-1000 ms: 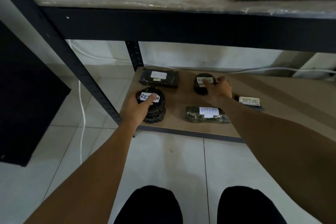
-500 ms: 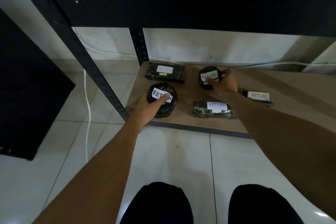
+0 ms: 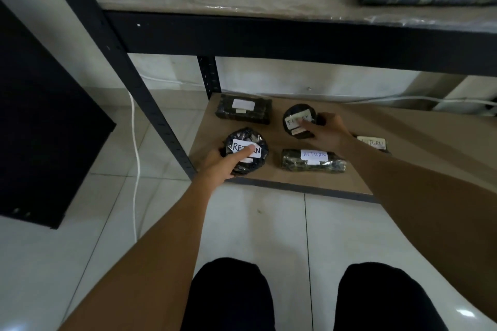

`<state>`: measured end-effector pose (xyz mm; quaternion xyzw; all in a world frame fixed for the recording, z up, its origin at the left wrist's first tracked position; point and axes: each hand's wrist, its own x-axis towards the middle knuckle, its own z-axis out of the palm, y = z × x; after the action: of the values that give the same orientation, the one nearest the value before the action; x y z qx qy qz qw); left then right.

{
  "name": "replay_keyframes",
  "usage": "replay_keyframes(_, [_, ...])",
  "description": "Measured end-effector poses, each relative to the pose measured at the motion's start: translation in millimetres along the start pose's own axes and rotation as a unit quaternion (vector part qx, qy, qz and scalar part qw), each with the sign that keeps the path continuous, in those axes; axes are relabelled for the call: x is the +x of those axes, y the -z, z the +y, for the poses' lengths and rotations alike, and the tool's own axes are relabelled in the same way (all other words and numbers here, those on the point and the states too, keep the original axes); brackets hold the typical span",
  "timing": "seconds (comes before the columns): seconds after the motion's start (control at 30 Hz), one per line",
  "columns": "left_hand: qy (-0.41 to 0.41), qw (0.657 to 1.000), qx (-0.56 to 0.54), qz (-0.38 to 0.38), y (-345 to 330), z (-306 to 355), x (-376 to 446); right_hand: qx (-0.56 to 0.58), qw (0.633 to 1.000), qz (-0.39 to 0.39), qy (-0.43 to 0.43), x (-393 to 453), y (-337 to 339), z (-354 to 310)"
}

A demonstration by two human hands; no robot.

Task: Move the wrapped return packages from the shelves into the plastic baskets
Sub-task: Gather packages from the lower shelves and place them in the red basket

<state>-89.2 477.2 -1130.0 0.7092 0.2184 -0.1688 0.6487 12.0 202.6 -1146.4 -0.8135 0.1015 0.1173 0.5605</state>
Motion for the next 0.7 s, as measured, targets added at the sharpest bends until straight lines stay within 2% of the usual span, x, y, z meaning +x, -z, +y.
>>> replay_keyframes(0.17, [0.047, 0.998, -0.028, -0.016, 3.2, 5.2, -51.8, 0.023, 0.997, -0.048, -0.053, -45.7, 5.1, -17.6])
replay_keyframes(0.33, [0.100, 0.994, -0.046, -0.011, 11.0, 27.6, -133.5, 0.040, 0.989, -0.080, -0.118, -131.3, 10.9, -41.7])
replay_keyframes(0.47, [0.126, 0.991, -0.040, -0.012, 19.9, 52.3, -199.4, 0.033, 0.985, -0.121, -0.119, -203.2, 22.6, -79.2])
replay_keyframes(0.7, [0.135, 0.990, -0.034, -0.033, 21.9, 112.1, -314.5, 0.057, 0.981, -0.124, -0.139, -309.6, 57.6, -151.2])
